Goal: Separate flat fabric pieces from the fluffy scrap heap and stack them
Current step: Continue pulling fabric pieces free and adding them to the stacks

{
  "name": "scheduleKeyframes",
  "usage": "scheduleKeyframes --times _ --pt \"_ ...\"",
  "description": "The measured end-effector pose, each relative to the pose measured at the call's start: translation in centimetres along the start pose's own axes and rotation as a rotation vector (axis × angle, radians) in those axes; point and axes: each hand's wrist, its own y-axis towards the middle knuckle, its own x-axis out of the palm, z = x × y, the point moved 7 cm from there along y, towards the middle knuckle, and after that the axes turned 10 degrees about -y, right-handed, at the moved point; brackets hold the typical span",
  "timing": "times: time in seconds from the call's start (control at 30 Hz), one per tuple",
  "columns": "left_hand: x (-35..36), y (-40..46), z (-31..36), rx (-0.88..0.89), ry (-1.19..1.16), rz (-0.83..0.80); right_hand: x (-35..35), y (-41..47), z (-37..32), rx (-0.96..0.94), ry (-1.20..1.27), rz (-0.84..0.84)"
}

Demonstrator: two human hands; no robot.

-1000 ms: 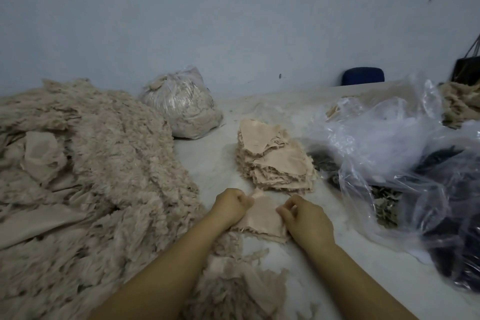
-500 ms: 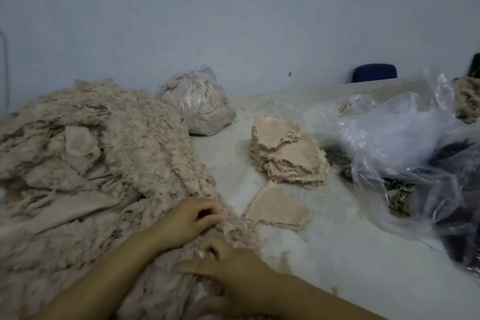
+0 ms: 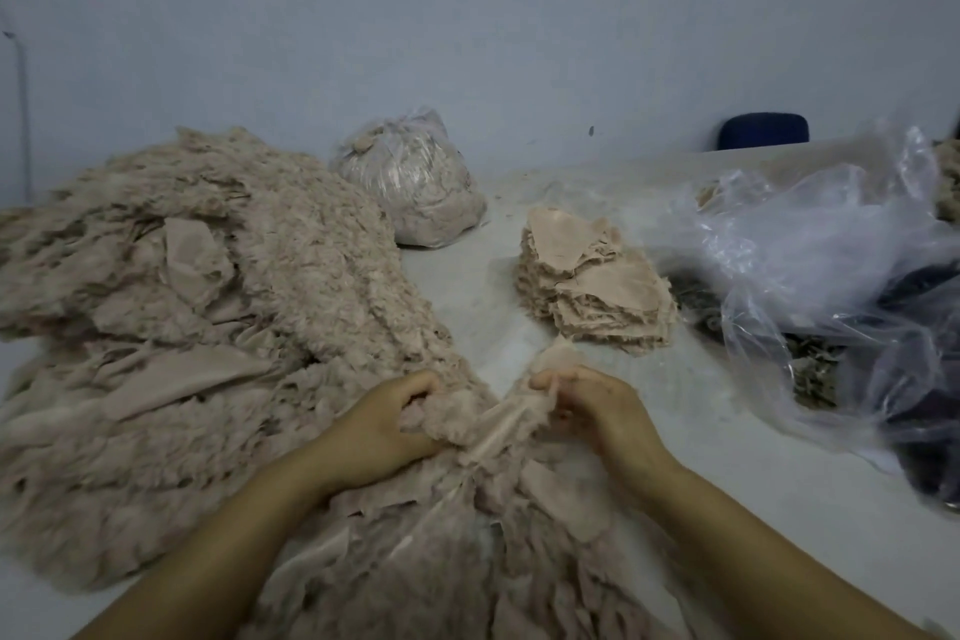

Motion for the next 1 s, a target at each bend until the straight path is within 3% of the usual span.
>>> scheduleKeyframes --times 0.13,0.3,0.4,0.43,0.57,0.63,0.7,0.83,0.9,1.0 --pt "0.8 0.3 0.6 -0.086 -0.115 -0.051 -0.9 0.1 -0.1 -0.006 -0.006 0.156" --pt "1.5 1.4 0.3 -0.166 0.214 -0.105 -3.6 0.7 -0.4 -0.002 0.180 0.398" --pt "2.0 2.4 0.7 -0.183 0.321 -0.154 -4.1 1.0 -0.6 -0.036 0.207 0.406" --pt "2.2 3.0 1.0 -0.175 0.251 -0.125 -3.9 1.1 -0.7 -0.051 0.193 0.389" --pt "5.5 4.8 1.8 -0.322 -0.433 -0.012 -2.7 1.3 -1.3 -0.099 0.229 0.273" --pt "7.0 5.9 2.0 -0.342 -0.517 0.013 -2.1 1.3 -1.6 -0.089 0.252 0.190" --pt "7.5 7.0 2.7 -0.252 -0.547 0.018 -2.2 1.3 -1.4 -0.059 0.266 0.174" --pt "5.6 7.7 2.4 -0.147 -0.572 0.217 -4.8 1.4 -0.2 0.009 0.276 0.309" --pt "4.6 7.8 2.6 -0.096 -0.561 0.244 -5.0 1.4 0.0 0.049 0.105 0.131" --pt "3.9 8.1 3.5 -0.017 -0.488 0.243 -2.3 -0.3 1.4 0.216 -0.319 -0.488"
